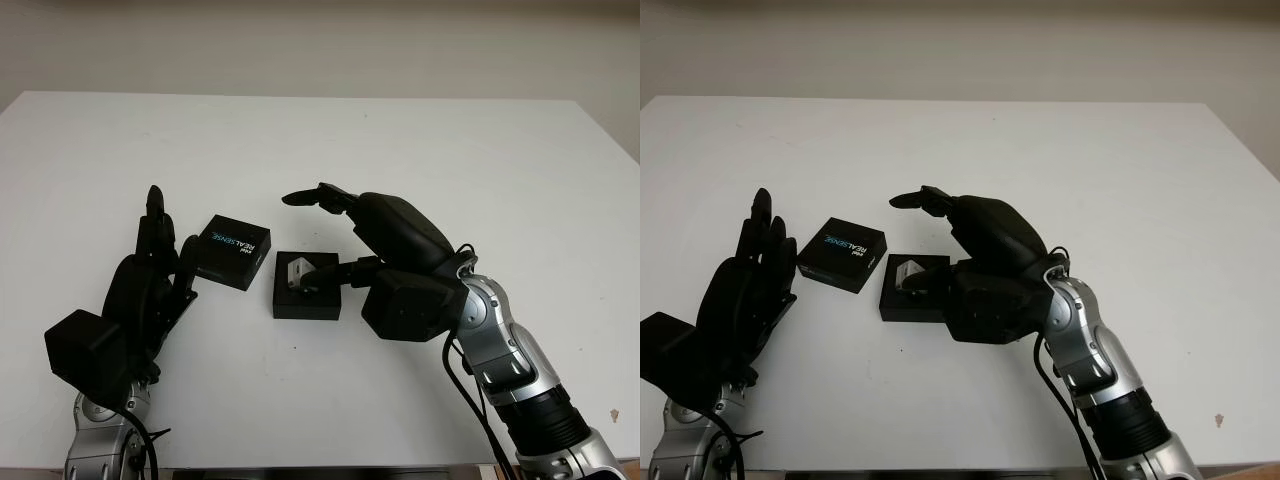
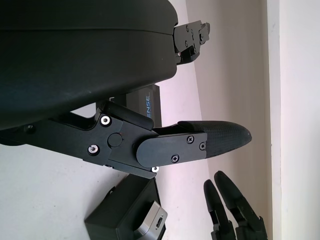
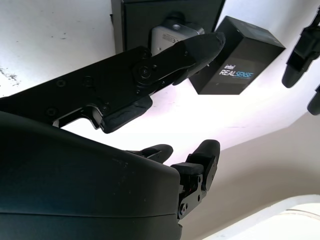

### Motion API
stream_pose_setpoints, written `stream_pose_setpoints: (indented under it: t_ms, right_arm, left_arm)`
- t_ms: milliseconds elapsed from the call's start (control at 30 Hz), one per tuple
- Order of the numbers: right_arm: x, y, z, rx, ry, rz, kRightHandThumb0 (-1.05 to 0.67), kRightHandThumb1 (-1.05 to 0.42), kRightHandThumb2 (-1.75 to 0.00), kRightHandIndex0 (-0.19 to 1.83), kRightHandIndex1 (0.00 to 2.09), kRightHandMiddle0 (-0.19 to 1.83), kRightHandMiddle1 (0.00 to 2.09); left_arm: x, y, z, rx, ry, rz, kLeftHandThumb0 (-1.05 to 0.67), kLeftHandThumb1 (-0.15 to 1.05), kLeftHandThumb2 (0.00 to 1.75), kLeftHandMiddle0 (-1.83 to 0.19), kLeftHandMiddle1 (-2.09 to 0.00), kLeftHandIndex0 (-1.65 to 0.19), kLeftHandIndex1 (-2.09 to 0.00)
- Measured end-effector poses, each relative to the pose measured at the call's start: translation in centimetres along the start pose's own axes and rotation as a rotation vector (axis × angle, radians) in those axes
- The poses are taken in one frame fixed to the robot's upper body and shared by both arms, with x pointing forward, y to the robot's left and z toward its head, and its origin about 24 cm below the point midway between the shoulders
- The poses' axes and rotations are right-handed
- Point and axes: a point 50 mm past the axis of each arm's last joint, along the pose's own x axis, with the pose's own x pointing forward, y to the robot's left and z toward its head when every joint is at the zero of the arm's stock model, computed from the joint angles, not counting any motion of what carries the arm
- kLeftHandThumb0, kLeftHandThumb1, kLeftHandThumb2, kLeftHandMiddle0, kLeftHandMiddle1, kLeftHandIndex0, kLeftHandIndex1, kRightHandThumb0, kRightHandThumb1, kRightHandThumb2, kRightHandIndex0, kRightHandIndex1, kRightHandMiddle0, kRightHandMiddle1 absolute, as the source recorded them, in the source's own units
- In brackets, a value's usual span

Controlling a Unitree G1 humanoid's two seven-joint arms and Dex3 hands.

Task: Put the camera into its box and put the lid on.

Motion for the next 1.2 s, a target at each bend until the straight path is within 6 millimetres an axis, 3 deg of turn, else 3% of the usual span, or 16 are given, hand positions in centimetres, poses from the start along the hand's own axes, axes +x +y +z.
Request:
stream_pose_setpoints:
  t_ms: [367,733,1200]
  right_arm:
    - [0.1,1.6,-0.6,-0.064,0.031,0.042,-0.75,-0.92,-0.07,0.33,0.13,0.27,0.58]
    - [0.1,2.3,-1.0,-0.108,0.017,0.007,-0.73,-0.92,-0.05,0.41,0.18,0.29,0.9]
    - [0.2,2.7,-0.9,-0.15,-0.004,-0.024,-0.61,-0.94,-0.06,0.46,0.33,0.39,1.11]
  left_arm:
    - [0.0,0.0,0.0,-0.003,0.0,0.0,-0.74,1.05,0.51,0.19,0.0,0.19,0.0]
    - [0.0,0.0,-0.1,-0.008,0.002,0.001,-0.76,1.05,0.5,0.19,0.0,0.19,0.0]
    - [-0.3,0.0,-0.3,-0.016,0.013,0.0,-0.78,1.05,0.49,0.19,0.0,0.19,0.0]
